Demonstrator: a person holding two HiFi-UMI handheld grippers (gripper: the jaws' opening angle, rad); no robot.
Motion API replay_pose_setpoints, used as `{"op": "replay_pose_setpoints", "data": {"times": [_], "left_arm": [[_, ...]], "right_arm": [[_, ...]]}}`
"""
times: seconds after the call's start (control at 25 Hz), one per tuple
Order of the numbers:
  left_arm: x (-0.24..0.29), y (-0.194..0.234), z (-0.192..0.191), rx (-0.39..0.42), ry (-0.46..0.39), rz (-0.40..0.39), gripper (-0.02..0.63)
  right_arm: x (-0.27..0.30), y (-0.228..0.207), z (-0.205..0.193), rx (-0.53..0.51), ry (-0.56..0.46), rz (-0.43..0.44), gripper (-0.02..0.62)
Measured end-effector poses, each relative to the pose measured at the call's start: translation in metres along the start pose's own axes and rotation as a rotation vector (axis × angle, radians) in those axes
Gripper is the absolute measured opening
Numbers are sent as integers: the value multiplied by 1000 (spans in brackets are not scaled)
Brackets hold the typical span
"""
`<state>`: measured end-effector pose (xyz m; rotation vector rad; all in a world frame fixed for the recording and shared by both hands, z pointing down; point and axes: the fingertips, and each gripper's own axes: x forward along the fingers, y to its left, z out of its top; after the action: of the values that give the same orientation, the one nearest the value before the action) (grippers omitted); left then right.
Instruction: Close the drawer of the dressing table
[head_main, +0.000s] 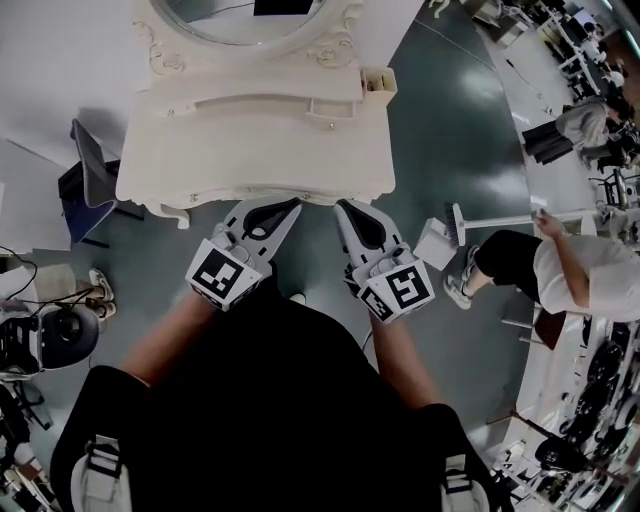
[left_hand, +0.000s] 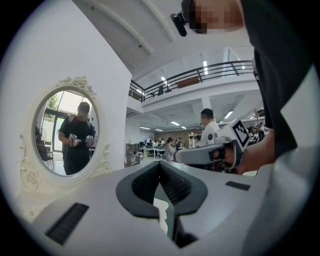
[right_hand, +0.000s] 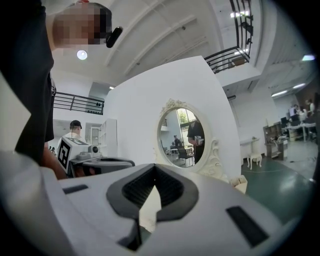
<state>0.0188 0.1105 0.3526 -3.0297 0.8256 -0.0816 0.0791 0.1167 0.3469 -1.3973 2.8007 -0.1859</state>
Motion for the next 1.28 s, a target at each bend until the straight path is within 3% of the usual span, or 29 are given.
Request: {"op": "replay_pose_setpoints", "data": {"times": [0.6,1.28], "left_arm": [[74,119,8,-20,-13,-98,-8],[107,209,-10,-49,14,-236,-8]], "right_arm": [[110,-78,13,15,36,-85,3],[199,-123,-16,66,116,-235,3]]}}
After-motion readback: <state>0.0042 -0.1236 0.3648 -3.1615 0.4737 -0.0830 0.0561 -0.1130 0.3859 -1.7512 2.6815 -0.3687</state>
